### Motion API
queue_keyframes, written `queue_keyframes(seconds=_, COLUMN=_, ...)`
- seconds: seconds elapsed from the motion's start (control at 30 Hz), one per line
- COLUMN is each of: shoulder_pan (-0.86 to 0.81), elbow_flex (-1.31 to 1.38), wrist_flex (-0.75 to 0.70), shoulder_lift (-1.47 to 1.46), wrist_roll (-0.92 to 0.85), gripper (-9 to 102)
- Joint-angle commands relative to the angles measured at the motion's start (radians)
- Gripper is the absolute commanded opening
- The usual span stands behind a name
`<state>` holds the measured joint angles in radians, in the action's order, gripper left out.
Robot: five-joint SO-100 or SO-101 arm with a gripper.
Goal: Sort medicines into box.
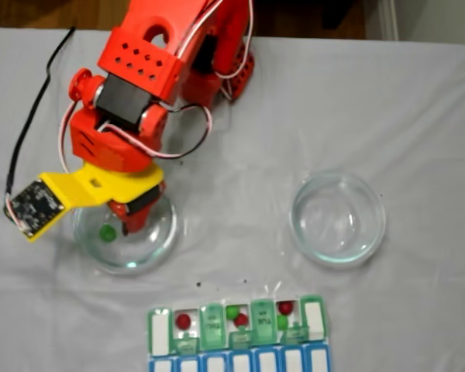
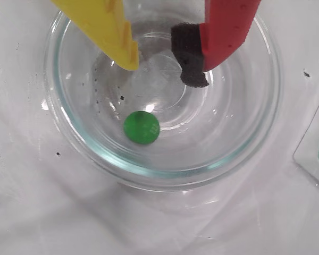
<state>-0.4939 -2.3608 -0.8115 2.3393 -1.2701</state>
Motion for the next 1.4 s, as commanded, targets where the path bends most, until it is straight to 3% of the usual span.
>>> queue_keyframes(seconds=0.0, shoulder_pan=-0.002, elbow_flex=-0.025, wrist_flex=0.087, shoulder_lift=0.066, wrist_roll=0.012, gripper=17)
queue_keyframes(seconds=0.63, shoulder_pan=-0.003, elbow_flex=-0.081, wrist_flex=0.316, shoulder_lift=-0.080, wrist_roll=-0.043, gripper=12)
queue_keyframes(seconds=1.37, shoulder_pan=-0.044, elbow_flex=-0.002, wrist_flex=0.388, shoulder_lift=-0.247, wrist_roll=-0.058, gripper=16)
